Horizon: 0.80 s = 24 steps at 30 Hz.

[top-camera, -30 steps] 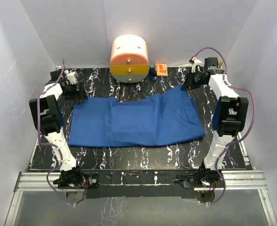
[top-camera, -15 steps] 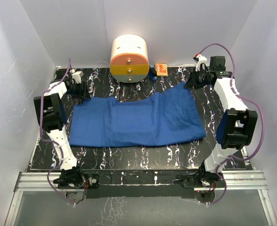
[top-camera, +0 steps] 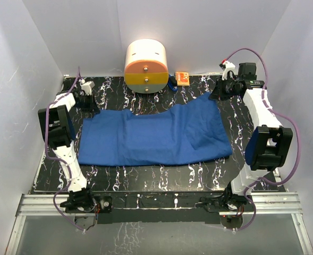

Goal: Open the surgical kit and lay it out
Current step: Open the surgical kit at the center of the board.

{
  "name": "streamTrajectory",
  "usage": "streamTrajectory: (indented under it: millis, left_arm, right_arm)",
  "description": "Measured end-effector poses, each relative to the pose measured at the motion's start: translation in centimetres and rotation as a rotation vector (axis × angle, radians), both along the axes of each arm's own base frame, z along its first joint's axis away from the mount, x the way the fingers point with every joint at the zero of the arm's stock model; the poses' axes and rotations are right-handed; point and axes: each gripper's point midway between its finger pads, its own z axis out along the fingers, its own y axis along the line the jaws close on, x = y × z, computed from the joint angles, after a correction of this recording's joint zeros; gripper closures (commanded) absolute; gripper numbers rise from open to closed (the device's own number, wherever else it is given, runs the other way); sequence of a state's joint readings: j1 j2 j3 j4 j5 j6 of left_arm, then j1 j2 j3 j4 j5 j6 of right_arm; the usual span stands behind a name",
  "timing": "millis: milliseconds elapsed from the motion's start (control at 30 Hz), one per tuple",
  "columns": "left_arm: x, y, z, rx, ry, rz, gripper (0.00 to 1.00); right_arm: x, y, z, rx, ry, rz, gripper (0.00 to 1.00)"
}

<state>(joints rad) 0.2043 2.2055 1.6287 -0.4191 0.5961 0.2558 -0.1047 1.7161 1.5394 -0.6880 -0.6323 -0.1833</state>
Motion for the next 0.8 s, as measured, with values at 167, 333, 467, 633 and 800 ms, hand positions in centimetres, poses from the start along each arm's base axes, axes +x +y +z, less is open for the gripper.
streamTrajectory:
  millis: [167, 333, 467, 633, 800]
  left_arm:
    - [0.1, -0.1, 0.8, -0.003, -0.005, -0.016, 1.0]
    - [-0.3, -0.2, 3.6, 0.016, -0.055, -0.044, 1.0]
    - [-1.5, -0.5, 8.7, 0.041, -0.151, -0.07, 1.0]
    - [-3.7, -1.1, 14.6, 0.077, -0.276, -0.099, 1.0]
    - [-5.2, -0.7, 14.6, 0.121, -0.29, -0.079, 1.0]
  right_arm:
    - [-0.3, -0.5, 0.1, -0.032, 0.0, -0.013, 1.0]
    - [-1.2, -1.0, 1.4, -0.074, -0.025, -0.022, 1.0]
    - [-2.4, -1.2, 2.7, -0.097, -0.064, -0.025, 1.0]
    - [-3.6, -1.2, 3.0, -0.108, -0.068, -0.03, 1.0]
    - [-3.3, -2.4, 0.3, -0.156, -0.018, -0.076, 1.0]
